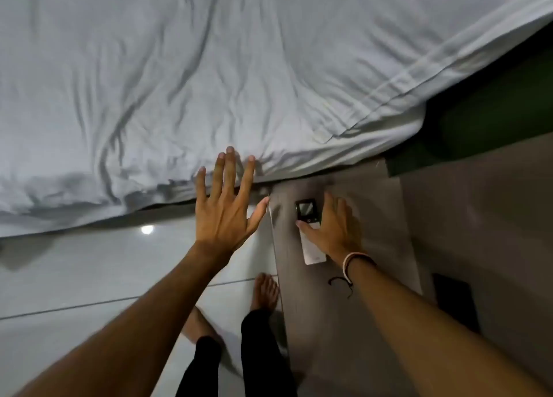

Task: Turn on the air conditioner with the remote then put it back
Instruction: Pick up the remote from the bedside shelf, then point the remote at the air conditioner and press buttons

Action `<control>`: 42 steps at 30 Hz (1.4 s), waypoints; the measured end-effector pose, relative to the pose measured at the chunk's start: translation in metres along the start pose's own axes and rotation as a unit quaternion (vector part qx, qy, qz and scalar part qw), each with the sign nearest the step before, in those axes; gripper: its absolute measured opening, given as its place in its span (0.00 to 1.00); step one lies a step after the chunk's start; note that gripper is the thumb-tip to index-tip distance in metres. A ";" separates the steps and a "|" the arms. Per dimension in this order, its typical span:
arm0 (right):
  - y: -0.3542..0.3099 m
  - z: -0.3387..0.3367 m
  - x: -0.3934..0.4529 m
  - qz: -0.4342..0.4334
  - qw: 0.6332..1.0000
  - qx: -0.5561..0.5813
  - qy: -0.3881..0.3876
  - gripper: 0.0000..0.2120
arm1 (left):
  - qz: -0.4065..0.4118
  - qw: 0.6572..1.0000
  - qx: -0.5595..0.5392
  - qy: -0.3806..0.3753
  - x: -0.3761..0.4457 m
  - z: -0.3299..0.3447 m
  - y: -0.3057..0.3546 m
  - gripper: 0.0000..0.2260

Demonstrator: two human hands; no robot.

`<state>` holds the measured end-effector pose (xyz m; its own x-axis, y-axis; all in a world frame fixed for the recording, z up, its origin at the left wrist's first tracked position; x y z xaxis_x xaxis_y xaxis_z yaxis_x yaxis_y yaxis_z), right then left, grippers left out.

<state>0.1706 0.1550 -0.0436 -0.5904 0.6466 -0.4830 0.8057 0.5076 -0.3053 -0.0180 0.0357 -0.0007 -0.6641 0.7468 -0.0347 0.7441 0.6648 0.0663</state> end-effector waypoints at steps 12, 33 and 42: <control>0.023 0.081 0.024 0.114 0.986 0.115 0.038 0.33 | -0.023 0.999 0.016 -0.034 -0.030 0.077 0.000 0.32; -0.242 -0.362 -0.052 -0.170 0.829 0.421 0.328 0.25 | -0.056 0.959 0.025 0.276 0.108 -0.386 -0.098 0.32; -0.440 -0.553 -0.146 -0.364 0.684 0.579 0.254 0.20 | -0.109 0.894 0.053 0.431 0.090 -0.652 -0.193 0.33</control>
<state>-0.1239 0.1524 0.6147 -0.5582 0.7265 0.4007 -0.3866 0.1996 -0.9004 -0.2687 -0.0378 0.6332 -0.5704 0.3377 0.7488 0.5621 0.8251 0.0561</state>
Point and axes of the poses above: each hand's wrist, its own x-axis towards the middle knuckle, its own z-axis out of the palm, y = z × x, the point moved 4 cm from there along x, towards the middle knuckle, and after that the axes turned 15 degrees about -z, right-handed, at the moved point
